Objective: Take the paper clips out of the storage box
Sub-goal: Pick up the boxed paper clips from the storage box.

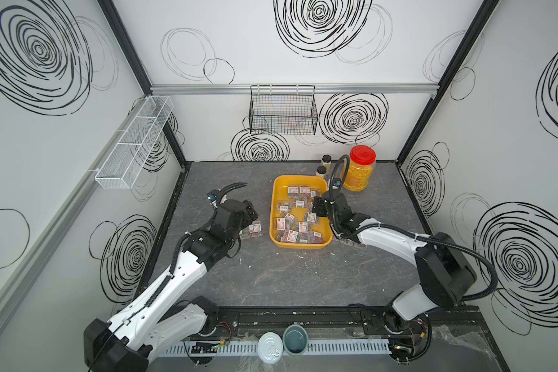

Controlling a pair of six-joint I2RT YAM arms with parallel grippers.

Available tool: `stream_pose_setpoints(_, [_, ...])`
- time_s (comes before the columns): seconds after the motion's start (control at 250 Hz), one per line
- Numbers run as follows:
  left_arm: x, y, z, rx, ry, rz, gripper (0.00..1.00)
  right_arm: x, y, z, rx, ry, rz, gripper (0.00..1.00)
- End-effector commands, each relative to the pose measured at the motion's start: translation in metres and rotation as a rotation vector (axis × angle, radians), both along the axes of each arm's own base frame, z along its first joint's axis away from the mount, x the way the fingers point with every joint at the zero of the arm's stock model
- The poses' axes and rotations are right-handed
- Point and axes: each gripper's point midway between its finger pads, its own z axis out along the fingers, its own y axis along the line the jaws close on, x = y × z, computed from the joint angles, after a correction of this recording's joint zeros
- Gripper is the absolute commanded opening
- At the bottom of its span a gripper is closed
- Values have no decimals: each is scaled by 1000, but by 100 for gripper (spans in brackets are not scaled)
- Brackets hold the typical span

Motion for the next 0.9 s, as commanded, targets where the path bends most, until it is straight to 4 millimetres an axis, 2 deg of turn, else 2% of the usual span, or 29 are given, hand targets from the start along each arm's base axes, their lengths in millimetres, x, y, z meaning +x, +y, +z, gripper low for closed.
stream_pose_setpoints(0.0, [6,-7,6,-27,-41,-33,93,3,26,-11,-19,53,91,77])
stream_pose_setpoints(0.08, [7,-6,8,-29,-47,-26,93,0,47,-17,-30,58,163,76])
stream_pose_setpoints(0.204, [6,-4,6,-24,-41,-25,94,-13,76,-13,-52,24,268,77])
stream_pose_setpoints(0.372, [4,-3,-2,-9,-67,-41,95,-37,110,-16,64,44,416,78])
stream_pose_setpoints(0.539, [5,7,-14,42,-106,-28,96,-54,118,-22,153,53,469,78])
stream_pose_setpoints(0.631, [7,4,-16,56,-149,-67,96,-61,122,-22,198,57,500,77])
stream_pose_setpoints(0.895, [8,9,-32,86,-181,-69,97,-65,131,-37,238,103,532,67])
